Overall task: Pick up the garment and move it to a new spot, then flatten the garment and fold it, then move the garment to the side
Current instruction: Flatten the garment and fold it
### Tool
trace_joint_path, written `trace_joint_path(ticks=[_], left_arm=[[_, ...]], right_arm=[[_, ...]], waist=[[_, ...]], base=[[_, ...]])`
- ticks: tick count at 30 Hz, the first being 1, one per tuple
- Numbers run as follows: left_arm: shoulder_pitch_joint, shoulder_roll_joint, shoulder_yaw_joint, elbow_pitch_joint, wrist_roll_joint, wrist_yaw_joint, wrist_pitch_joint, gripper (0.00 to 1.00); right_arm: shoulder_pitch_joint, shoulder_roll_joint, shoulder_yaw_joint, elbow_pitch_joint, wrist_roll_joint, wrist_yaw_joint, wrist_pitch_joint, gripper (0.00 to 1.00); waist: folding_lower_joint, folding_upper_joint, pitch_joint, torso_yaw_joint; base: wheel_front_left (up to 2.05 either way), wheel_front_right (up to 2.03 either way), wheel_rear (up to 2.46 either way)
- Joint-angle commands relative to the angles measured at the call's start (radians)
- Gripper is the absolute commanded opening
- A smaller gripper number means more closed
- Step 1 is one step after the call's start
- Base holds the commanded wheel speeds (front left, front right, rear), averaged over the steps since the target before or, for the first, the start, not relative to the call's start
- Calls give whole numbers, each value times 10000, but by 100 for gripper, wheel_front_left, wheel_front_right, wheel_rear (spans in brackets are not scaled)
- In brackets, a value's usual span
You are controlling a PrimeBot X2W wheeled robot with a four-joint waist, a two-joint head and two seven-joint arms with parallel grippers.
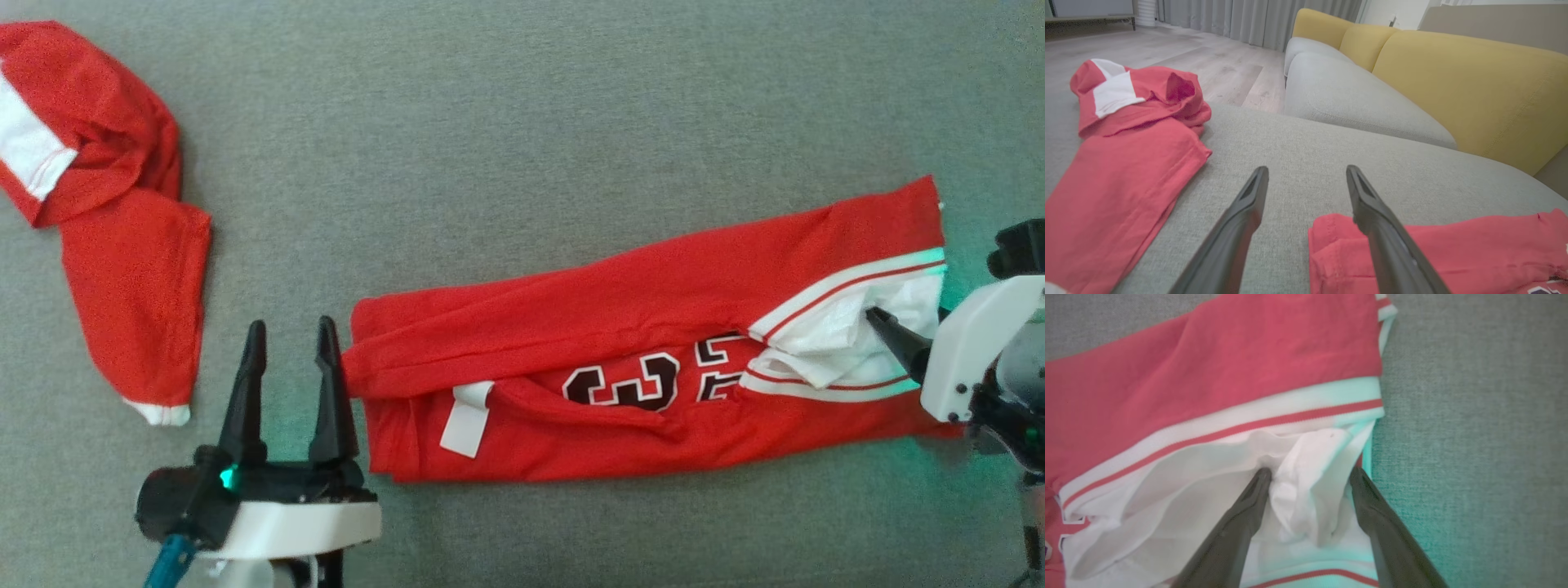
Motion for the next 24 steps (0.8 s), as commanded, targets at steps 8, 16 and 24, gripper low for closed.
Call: trace_joint_path(ticks=[8, 16, 24], left_arm=[[221, -739, 910, 282, 844, -1109, -118, 100], [561, -883, 1391, 960, 1299, -1593, -119, 100], [793, -895, 1425, 1374, 739, -1676, -119, 100]], right_arm=[[3, 647, -265, 694, 24, -7, -549, 0], [-556, 449, -1983, 1563, -273, -7, -1702, 0], [-821, -753, -3019, 1322, -228, -7, -1669, 0]], waist=[[1, -1, -337, 204], [1, -1, -1140, -19], [1, -1, -1652, -88]], base=[[0, 0, 0], [0, 0, 0], [0, 0, 0]])
